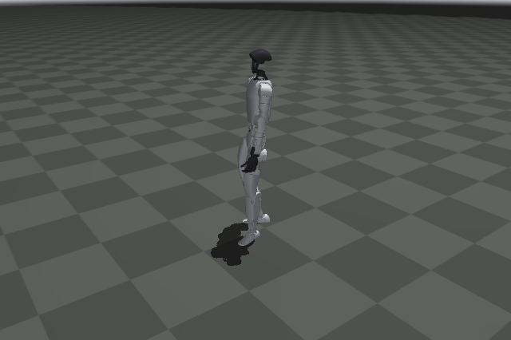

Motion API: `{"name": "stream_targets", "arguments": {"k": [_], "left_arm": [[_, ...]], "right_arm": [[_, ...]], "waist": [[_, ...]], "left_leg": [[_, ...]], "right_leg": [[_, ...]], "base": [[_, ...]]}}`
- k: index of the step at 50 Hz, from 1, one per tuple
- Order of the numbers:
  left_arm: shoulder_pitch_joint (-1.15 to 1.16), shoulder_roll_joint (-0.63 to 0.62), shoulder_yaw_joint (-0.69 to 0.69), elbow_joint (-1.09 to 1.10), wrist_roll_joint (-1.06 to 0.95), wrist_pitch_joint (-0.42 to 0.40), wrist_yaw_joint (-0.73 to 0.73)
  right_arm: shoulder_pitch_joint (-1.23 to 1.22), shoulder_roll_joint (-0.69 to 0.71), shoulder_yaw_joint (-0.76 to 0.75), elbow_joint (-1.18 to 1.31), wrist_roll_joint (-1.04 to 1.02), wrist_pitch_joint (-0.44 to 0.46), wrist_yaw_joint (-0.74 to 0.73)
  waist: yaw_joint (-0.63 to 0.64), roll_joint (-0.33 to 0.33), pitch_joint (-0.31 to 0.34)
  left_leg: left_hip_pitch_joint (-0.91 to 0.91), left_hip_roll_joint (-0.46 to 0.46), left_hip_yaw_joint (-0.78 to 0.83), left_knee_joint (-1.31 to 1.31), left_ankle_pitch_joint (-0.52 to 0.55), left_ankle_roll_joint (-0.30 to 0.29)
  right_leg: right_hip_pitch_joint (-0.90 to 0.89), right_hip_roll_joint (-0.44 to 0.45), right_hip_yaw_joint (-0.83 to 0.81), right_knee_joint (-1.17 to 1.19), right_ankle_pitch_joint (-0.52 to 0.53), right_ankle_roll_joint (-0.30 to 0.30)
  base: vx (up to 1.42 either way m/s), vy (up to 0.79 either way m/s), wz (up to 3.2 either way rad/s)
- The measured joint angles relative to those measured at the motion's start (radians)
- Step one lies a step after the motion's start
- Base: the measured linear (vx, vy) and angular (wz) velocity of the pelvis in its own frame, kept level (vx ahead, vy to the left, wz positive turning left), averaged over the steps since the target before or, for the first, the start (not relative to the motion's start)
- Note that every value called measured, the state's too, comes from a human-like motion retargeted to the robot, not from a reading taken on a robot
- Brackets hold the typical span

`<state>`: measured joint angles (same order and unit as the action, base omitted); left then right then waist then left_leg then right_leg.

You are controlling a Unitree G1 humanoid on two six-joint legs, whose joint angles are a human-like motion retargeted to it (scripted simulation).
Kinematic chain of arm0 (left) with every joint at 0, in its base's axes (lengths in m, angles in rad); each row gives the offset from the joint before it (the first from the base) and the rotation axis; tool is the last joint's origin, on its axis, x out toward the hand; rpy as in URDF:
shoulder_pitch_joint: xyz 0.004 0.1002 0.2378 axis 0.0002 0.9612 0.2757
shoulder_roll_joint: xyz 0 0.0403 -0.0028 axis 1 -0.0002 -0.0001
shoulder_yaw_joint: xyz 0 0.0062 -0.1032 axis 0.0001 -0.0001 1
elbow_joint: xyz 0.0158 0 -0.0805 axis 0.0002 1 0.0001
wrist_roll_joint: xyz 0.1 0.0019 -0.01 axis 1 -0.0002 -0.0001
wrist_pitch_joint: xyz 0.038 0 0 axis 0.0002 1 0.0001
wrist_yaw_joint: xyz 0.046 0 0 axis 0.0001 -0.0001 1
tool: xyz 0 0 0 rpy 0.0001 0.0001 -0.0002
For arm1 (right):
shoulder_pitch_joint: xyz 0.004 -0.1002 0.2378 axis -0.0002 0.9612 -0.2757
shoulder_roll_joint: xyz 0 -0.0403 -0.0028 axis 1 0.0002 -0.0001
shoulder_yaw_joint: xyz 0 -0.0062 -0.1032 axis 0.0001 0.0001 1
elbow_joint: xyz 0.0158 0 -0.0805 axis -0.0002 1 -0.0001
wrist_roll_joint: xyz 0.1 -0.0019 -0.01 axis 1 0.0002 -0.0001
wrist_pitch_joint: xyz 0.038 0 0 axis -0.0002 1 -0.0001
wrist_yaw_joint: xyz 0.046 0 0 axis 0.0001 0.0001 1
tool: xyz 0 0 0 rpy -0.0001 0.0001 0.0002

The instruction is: In place motions

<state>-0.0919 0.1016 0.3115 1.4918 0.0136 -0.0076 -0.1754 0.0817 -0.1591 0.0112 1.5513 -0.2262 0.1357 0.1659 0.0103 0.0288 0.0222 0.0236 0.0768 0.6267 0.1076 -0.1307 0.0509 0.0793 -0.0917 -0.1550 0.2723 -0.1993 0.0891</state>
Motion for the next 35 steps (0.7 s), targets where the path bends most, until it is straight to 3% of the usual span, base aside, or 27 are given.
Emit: {"name": "stream_targets", "arguments": {"k": [3, 7, 11, 16, 22, 30, 35], "left_arm": [[0.075, 0.020, -0.008, 0.110, 0.089, 0.043, 0.028], [0.132, 0.011, 0.083, 0.182, 0.024, 0.048, 0.116], [0.233, 0.004, 0.123, 0.189, -0.067, 0.064, 0.010], [0.232, 0.009, 0.158, 0.190, 0.019, 0.091, 0.052], [0.208, 0.006, 0.087, 0.093, 0.075, 0.068, 0.050], [0.112, -0.036, 0.084, 0.035, 0.001, 0.054, 0.033], [0.096, -0.035, 0.058, 0.008, 0.003, 0.043, 0.022]], "right_arm": [[-0.064, 0.036, 0.015, -0.123, -0.005, -0.022, 0.043], [-0.198, 0.055, 0.050, -0.322, -0.030, -0.048, 0.134], [-0.270, 0.070, 0.118, -0.509, -0.053, -0.082, 0.197], [-0.251, 0.071, 0.153, -0.612, 0.012, -0.133, 0.133], [-0.152, 0.049, 0.086, -0.455, 0.004, -0.118, 0.119], [-0.082, 0.024, 0.040, -0.052, -0.085, -0.052, 0.009], [-0.036, 0.009, 0.021, 0.067, -0.072, -0.003, 0.025]], "waist": [[0.062, -0.022, -0.049], [0.120, -0.032, -0.014], [0.040, -0.010, -0.003], [-0.023, -0.005, -0.010], [0.038, -0.026, -0.043], [0.042, -0.031, -0.047], [0.036, -0.030, -0.052]], "left_leg": [[-0.055, -0.055, -0.078, 0.034, -0.001, 0.024], [-0.069, -0.017, -0.023, 0.016, 0.031, -0.006], [-0.069, -0.005, -0.034, -0.023, 0.053, -0.019], [-0.096, 0.009, -0.047, -0.053, 0.101, -0.034], [-0.102, -0.002, -0.069, -0.086, 0.137, -0.050], [-0.114, -0.006, -0.088, -0.093, 0.153, -0.050], [-0.115, -0.006, -0.088, -0.097, 0.157, -0.051]], "right_leg": [[0.008, -0.028, 0.028, -0.144, 0.066, 0.027], [-0.012, -0.028, 0.031, -0.195, 0.106, 0.028], [-0.027, -0.015, 0.017, -0.186, 0.100, 0.015], [-0.023, -0.013, -0.036, -0.193, 0.090, 0.016], [-0.015, -0.022, -0.068, -0.200, 0.081, 0.016], [-0.011, -0.019, -0.097, -0.202, 0.076, 0.015], [-0.018, -0.018, -0.095, -0.206, 0.082, 0.015]], "base": [[0.05, -0.14, -0.10], [-0.30, -0.18, -0.45], [0.04, -0.06, 0.14], [-0.11, -0.03, 0.53], [0.09, -0.01, 0.34], [0.00, 0.00, 0.14], [0.00, 0.00, -0.25]]}}
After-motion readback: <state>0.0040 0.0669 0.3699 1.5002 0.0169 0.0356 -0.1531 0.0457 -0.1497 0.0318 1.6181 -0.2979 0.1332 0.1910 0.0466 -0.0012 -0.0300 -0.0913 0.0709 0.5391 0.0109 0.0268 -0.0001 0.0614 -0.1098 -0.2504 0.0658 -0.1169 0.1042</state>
